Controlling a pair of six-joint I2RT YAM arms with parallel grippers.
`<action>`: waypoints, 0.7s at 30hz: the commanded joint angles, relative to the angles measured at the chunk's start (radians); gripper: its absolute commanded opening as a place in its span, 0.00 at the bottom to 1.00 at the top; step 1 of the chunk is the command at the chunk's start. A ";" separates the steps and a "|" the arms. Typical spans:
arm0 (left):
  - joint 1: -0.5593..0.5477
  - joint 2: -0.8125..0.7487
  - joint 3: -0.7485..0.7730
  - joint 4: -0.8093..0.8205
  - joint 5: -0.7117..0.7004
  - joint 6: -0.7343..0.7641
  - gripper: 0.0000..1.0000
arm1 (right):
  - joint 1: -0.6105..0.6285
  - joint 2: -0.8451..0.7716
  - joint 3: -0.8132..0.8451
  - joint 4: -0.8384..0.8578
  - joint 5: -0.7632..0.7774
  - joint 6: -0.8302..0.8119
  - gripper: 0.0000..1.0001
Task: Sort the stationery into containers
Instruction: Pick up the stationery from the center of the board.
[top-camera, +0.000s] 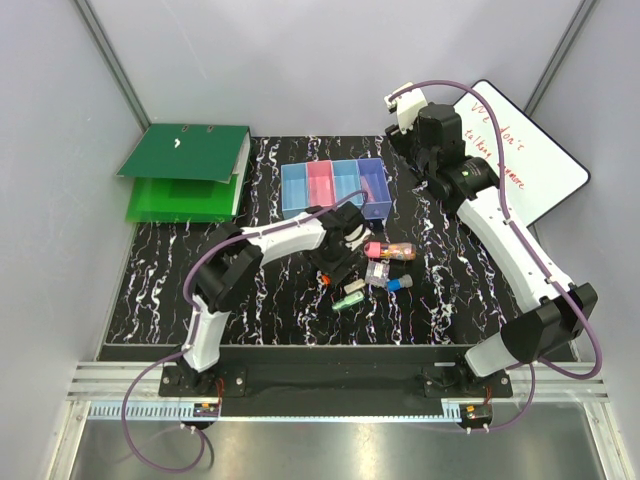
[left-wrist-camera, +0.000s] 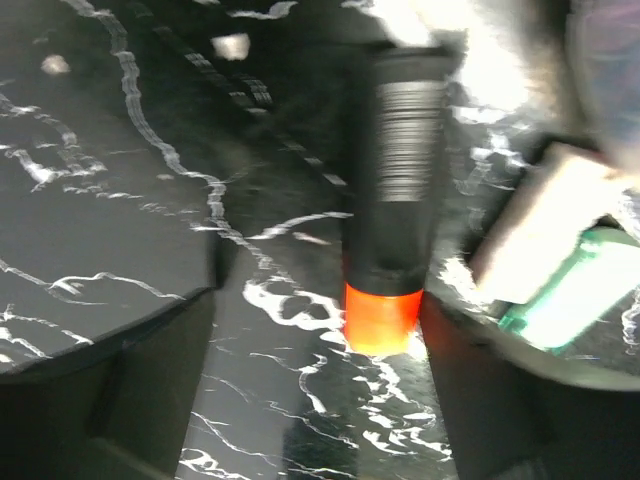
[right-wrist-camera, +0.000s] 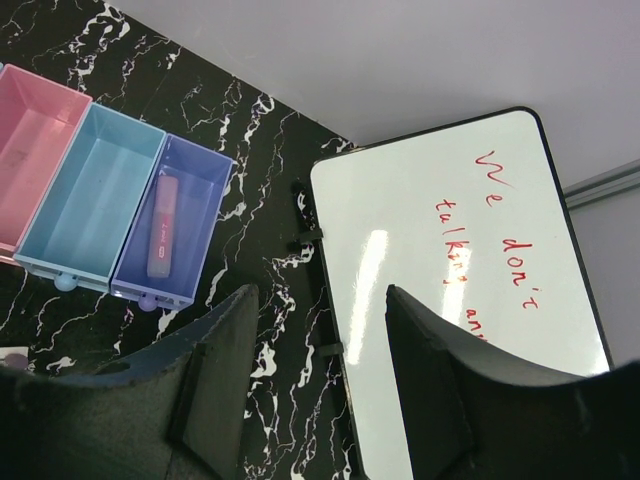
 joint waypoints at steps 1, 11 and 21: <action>0.013 -0.001 -0.009 0.017 -0.017 0.008 0.67 | 0.001 -0.035 0.007 0.049 -0.017 0.026 0.61; 0.011 -0.024 -0.006 0.050 0.046 0.045 0.57 | 0.002 -0.028 0.013 0.049 -0.023 0.026 0.61; 0.008 -0.038 -0.026 0.095 0.074 0.121 0.54 | 0.001 -0.024 0.015 0.049 -0.022 0.029 0.61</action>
